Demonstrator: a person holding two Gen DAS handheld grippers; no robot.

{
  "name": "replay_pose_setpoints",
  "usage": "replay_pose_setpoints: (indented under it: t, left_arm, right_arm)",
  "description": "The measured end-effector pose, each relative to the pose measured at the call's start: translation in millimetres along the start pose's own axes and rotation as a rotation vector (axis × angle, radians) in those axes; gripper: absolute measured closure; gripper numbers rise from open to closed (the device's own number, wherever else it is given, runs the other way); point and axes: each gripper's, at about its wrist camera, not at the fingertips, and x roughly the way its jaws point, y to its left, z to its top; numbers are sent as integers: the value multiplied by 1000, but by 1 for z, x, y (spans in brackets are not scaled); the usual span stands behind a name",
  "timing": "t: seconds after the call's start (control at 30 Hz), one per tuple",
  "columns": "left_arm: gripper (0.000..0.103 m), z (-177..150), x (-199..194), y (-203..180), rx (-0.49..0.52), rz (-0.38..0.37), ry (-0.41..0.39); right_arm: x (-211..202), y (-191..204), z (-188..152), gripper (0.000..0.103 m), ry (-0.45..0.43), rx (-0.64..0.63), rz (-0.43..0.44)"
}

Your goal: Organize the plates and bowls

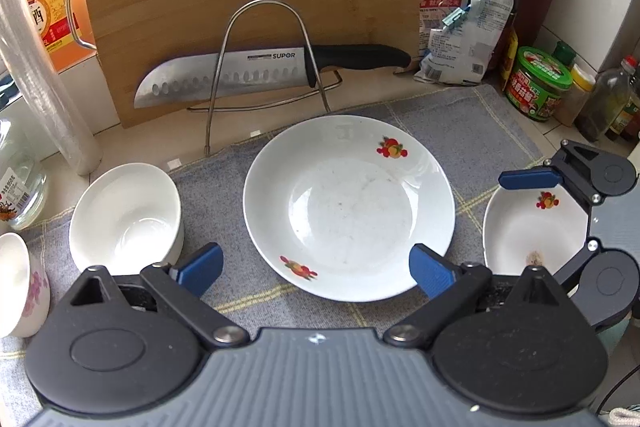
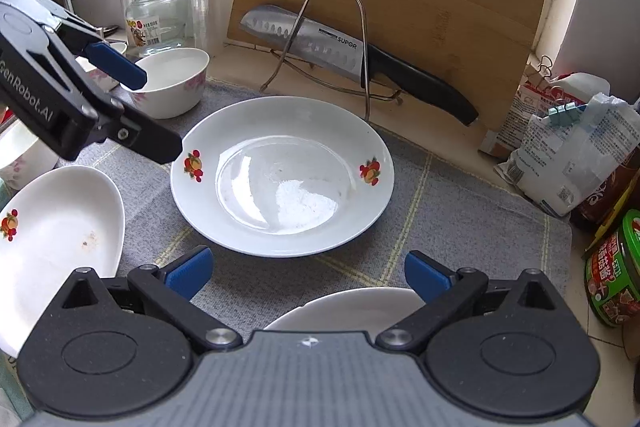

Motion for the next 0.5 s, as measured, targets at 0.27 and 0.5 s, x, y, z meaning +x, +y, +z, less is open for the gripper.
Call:
replay_pose_setpoints:
  t: [0.27, 0.5]
  left_arm:
    - [4, 26, 24, 13, -7, -3, 12]
    - [4, 40, 48, 22, -52, -36, 40]
  right_arm:
    - [19, 2, 6, 0, 43, -29, 22]
    - [34, 6, 11, 0, 87, -81, 51]
